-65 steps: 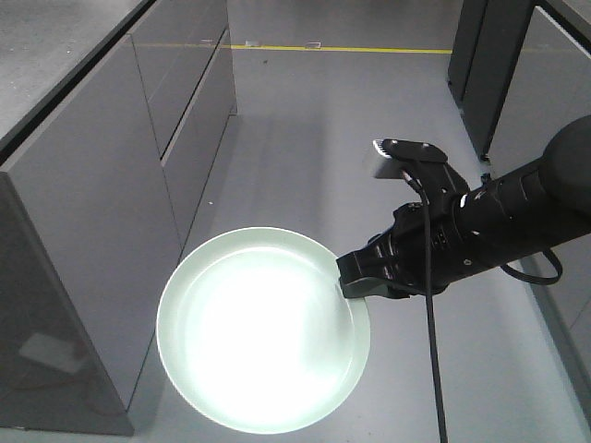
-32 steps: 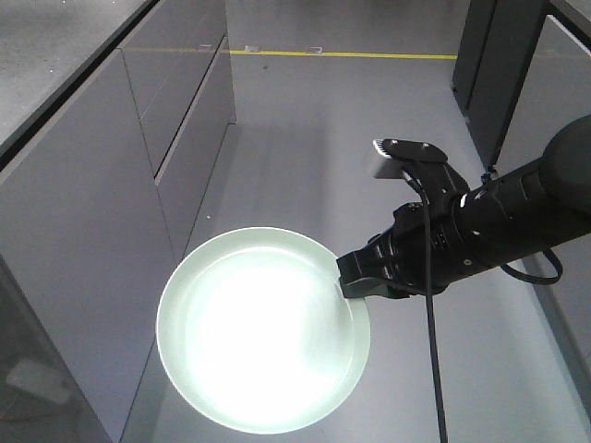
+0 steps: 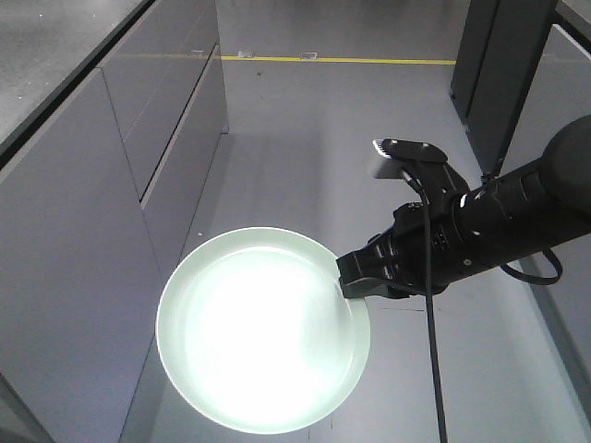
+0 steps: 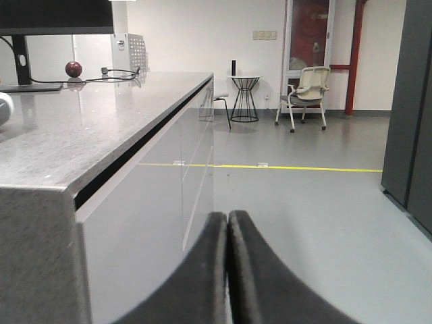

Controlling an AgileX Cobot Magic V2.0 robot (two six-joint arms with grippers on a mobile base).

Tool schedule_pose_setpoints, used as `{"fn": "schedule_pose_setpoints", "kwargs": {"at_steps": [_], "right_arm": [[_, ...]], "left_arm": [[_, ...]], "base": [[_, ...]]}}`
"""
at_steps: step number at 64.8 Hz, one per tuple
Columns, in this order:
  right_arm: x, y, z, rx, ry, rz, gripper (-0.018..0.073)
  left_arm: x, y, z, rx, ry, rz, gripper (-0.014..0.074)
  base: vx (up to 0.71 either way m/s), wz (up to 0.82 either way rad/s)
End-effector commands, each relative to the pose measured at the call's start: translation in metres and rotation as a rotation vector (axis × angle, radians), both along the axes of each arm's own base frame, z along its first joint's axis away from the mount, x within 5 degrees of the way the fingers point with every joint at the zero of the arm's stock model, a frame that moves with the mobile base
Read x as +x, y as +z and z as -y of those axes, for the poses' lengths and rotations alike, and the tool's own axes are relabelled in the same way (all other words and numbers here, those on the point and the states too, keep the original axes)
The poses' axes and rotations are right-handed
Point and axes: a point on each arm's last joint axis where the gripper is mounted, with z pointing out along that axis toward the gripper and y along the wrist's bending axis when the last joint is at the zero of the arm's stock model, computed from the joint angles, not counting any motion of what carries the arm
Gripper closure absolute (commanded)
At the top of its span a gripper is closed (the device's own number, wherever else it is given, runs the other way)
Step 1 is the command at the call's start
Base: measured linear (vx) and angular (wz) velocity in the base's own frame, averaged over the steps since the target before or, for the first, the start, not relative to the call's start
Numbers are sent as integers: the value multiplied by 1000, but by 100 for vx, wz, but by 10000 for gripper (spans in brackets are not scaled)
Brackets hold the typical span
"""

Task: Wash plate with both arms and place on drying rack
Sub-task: 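Drive the base across the room carrying the plate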

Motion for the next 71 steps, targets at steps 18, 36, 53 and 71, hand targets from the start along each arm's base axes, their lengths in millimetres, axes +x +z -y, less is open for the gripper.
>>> {"fn": "schedule_pose_setpoints", "kwargs": {"at_steps": [18, 36, 53, 71], "right_arm": [[-3, 21, 0, 62, -19, 68, 561], [-3, 21, 0, 62, -20, 69, 561], [-3, 21, 0, 62, -20, 69, 561], [-3, 21, 0, 62, -20, 69, 561]], "left_arm": [[-3, 17, 0, -5, -5, 117, 603], [-3, 17, 0, -5, -5, 117, 603], [-3, 17, 0, -5, -5, 117, 603], [-3, 17, 0, -5, -5, 117, 603]], "base": [[22, -6], [22, -10], [21, -14], [21, -14]]}}
